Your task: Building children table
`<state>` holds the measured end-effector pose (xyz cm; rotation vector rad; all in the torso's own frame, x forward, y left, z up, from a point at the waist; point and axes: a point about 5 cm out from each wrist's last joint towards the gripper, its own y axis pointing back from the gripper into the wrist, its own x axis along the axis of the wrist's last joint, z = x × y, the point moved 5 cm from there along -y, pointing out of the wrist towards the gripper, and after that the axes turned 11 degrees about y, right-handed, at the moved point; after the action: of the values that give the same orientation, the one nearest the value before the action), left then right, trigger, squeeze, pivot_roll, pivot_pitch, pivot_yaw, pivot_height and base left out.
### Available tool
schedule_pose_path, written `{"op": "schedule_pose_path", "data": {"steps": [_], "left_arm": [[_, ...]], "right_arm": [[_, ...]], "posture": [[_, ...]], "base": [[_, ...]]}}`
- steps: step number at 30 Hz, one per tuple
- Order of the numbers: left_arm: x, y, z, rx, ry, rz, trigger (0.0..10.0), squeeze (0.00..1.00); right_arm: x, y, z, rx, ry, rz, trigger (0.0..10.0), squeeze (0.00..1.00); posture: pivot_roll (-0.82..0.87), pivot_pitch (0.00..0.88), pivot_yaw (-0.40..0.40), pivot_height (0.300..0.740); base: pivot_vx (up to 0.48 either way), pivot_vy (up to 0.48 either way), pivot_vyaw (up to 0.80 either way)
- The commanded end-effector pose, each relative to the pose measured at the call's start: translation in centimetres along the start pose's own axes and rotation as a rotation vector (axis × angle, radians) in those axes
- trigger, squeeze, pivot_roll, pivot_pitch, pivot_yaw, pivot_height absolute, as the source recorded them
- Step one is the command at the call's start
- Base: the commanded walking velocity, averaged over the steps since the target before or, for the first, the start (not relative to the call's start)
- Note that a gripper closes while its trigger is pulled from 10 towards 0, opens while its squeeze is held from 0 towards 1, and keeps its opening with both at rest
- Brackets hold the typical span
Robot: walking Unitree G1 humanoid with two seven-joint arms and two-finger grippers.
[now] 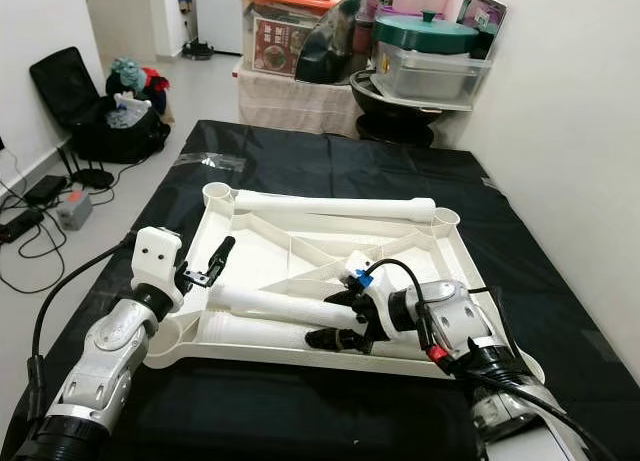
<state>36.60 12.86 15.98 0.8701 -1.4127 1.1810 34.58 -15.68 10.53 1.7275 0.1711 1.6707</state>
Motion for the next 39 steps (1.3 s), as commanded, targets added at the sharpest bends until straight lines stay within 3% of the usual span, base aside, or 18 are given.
{"op": "schedule_pose_path", "data": {"steps": [1, 15, 19, 22, 23, 26, 27, 29, 30, 32, 33, 39], "left_arm": [[-0.4, -0.1, 0.5, -0.012, -0.009, -0.008, 10.0, 0.00], [-0.5, 0.0, 0.4, -0.007, -0.019, -0.011, 10.0, 0.00], [-0.7, 0.1, 0.5, -0.013, -0.022, -0.018, 10.0, 0.00], [-0.7, 0.1, 0.5, -0.016, -0.022, -0.019, 10.0, 0.00], [-0.7, 0.0, 0.5, -0.020, -0.023, -0.020, 10.0, 0.00], [-0.7, 0.0, 0.5, -0.022, -0.024, -0.022, 10.0, 0.00], [-0.7, 0.0, 0.5, -0.023, -0.024, -0.023, 10.0, 0.00], [-0.8, 0.0, 0.6, -0.026, -0.025, -0.026, 10.0, 0.00], [-0.9, -0.1, 0.7, -0.027, -0.025, -0.027, 10.0, 0.00], [-0.9, -0.1, 0.7, -0.028, -0.025, -0.027, 10.0, 0.00], [-0.9, -0.1, 0.8, -0.030, -0.025, -0.028, 10.0, 0.00], [-1.0, -0.1, 0.9, -0.033, -0.029, -0.031, 10.0, 0.00]], "right_arm": [[-0.9, 0.1, 0.0, -0.010, -0.023, -0.025, 0.0, 0.00], [-0.2, 0.2, -0.3, -0.012, 0.058, -0.023, 0.0, 0.00], [0.8, 0.0, -2.8, 0.074, 0.078, 0.052, 0.0, 0.00], [0.7, 0.0, -3.3, 0.089, 0.085, 0.050, 0.0, 0.00], [0.7, 0.1, -3.3, 0.055, 0.107, 0.040, 10.0, 0.00], [1.6, 0.3, -2.6, -0.008, 0.090, 0.076, 10.0, 0.00], [2.1, 0.5, -2.3, -0.029, 0.086, 0.107, 6.8, 0.00], [3.1, 0.8, -1.7, -0.077, 0.086, 0.161, 6.8, 0.00], [3.6, 1.1, -1.4, -0.106, 0.077, 0.190, 2.7, 0.00], [4.0, 1.3, -1.1, -0.134, 0.063, 0.214, 2.7, 0.00], [4.0, 1.5, -0.9, -0.146, 0.062, 0.214, 0.0, 0.00], [4.1, 1.7, -1.8, -0.130, 0.078, 0.223, 0.0, 0.00]], "posture": [[0.06, 0.000, -0.117, 0.740], [0.06, 0.000, -0.115, 0.740], [0.05, 0.000, -0.107, 0.740], [0.05, 0.000, -0.102, 0.740], [0.04, 0.000, -0.094, 0.740], [0.04, 0.000, -0.094, 0.740], [0.04, 0.000, -0.092, 0.740], [0.04, 0.000, -0.090, 0.740], [0.03, 0.000, -0.091, 0.740], [0.03, 0.000, -0.090, 0.740], [0.04, 0.000, -0.090, 0.740], [0.04, 0.000, -0.090, 0.740]], "base": [[0.000, 0.000, 0.00], [0.000, 0.000, 0.00], [0.000, 0.000, 0.00], [0.000, 0.000, 0.00], [0.000, 0.000, 0.00], [0.000, 0.000, 0.00], [0.000, 0.000, 0.00], [0.000, 0.000, 0.00], [0.000, 0.000, 0.00], [0.000, 0.000, 0.00], [0.000, 0.000, 0.00], [0.000, 0.000, 0.00]]}}
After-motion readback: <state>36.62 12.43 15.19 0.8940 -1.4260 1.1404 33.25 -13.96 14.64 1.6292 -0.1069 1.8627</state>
